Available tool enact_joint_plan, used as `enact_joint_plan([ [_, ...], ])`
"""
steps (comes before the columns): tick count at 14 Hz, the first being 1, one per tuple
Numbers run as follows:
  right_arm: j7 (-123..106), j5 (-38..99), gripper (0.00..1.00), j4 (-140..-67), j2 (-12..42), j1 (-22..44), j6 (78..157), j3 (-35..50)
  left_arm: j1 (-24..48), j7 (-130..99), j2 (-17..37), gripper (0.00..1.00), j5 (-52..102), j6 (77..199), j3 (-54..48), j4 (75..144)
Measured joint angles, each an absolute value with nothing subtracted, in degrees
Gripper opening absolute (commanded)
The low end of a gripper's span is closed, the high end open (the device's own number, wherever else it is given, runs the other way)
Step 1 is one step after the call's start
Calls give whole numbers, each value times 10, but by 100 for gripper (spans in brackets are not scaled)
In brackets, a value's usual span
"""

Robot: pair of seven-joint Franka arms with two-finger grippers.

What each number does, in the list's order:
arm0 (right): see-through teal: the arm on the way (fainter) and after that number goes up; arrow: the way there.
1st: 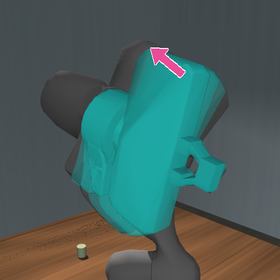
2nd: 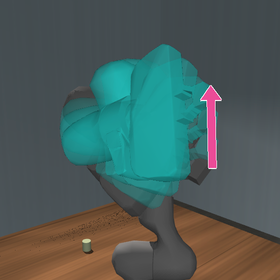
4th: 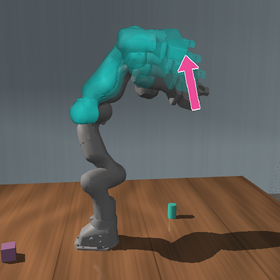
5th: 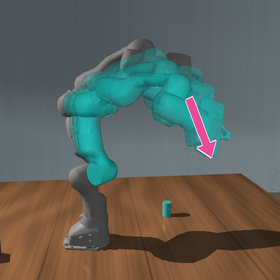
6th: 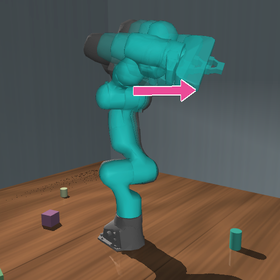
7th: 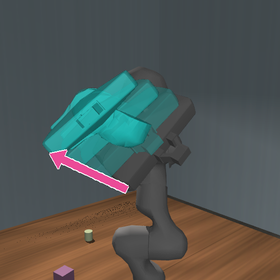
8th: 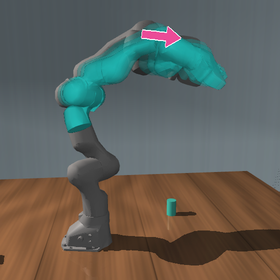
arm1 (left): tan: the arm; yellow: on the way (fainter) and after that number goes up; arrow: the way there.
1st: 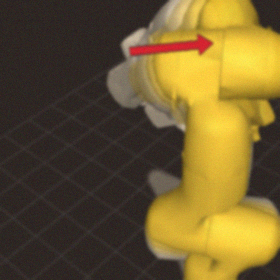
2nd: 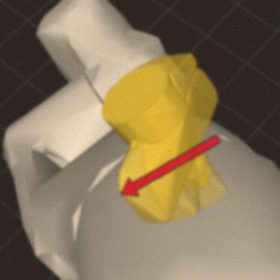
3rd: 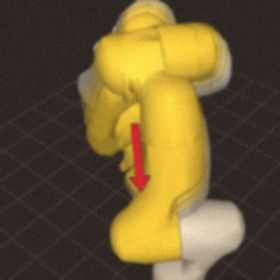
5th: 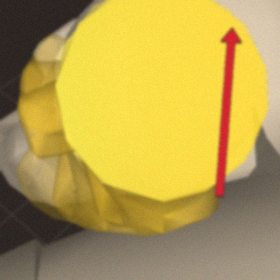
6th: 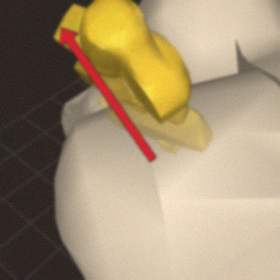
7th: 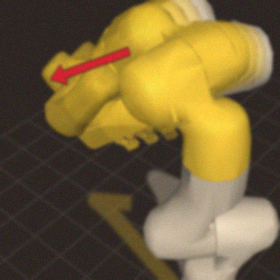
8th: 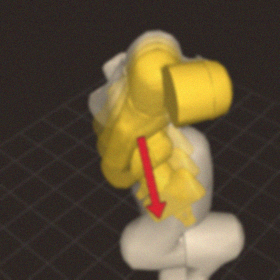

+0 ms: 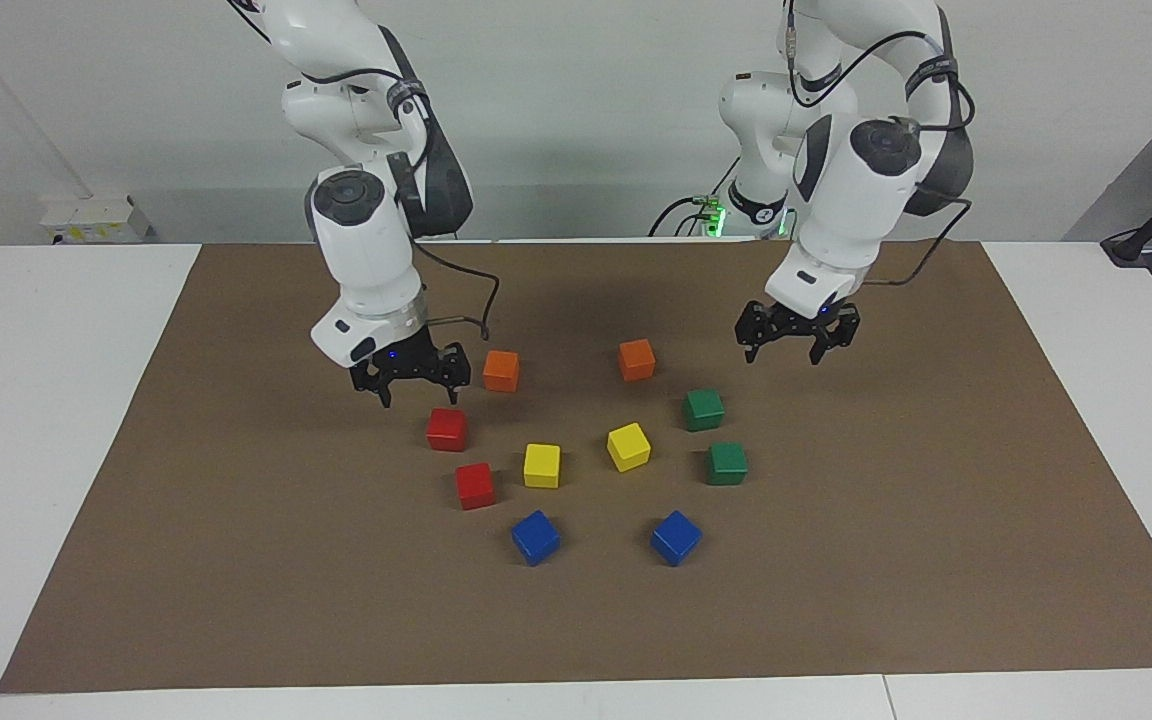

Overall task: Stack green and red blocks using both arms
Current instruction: 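Reach the left gripper to green while the right gripper reaches red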

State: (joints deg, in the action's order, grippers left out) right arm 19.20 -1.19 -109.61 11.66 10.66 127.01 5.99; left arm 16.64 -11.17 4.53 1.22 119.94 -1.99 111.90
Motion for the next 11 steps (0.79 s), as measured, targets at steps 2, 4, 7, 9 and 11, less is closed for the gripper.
enact_joint_plan([
  [2,216,-12,96,-1096,131,110,1272,60,174,-112,70,100,12,1228,-19,1125],
  [4,224,-12,96,-1103,137,109,1277,60,187,-131,91,100,12,1265,-20,1133],
  [7,227,-12,96,-1143,138,109,1318,60,204,-159,116,100,12,1304,-20,1141],
  [9,227,-12,96,-1162,138,109,1338,60,213,-171,135,100,12,1320,-20,1144],
  [11,227,-12,96,-1170,138,109,1341,60,219,-187,152,100,12,1330,-20,1145],
])
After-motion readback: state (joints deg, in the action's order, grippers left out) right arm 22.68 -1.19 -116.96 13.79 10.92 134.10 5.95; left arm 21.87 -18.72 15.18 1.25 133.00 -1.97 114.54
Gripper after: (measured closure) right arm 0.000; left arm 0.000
